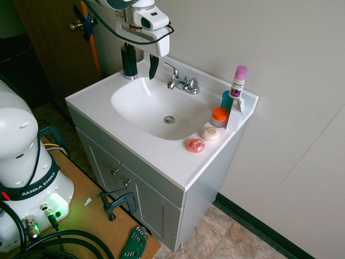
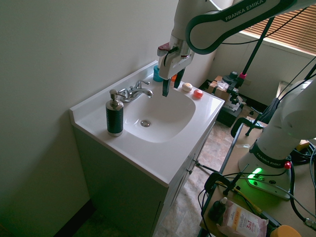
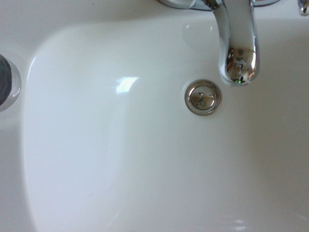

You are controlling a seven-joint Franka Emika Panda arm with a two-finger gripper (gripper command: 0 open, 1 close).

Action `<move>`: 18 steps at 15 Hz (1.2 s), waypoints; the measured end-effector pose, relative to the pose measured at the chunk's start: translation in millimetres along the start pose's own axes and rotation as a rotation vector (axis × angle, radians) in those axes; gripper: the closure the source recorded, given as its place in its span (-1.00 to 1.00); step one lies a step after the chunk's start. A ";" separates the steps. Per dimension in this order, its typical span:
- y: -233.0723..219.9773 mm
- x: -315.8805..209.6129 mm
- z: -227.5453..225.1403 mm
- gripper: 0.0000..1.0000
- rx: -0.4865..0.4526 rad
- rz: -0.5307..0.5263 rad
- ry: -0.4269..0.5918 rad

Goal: Turn off the cold water

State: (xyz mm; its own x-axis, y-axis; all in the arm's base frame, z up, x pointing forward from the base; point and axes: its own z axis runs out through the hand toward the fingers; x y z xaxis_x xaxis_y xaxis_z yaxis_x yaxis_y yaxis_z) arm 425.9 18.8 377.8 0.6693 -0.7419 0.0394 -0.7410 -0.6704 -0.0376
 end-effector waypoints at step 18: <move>-62.6 128.6 31.0 -1.00 0.011 0.238 0.266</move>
State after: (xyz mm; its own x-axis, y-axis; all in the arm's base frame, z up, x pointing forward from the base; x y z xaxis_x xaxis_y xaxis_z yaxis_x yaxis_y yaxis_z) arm 560.0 -34.8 354.2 0.4395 -0.8512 0.2869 -0.8727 -0.4802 -0.0879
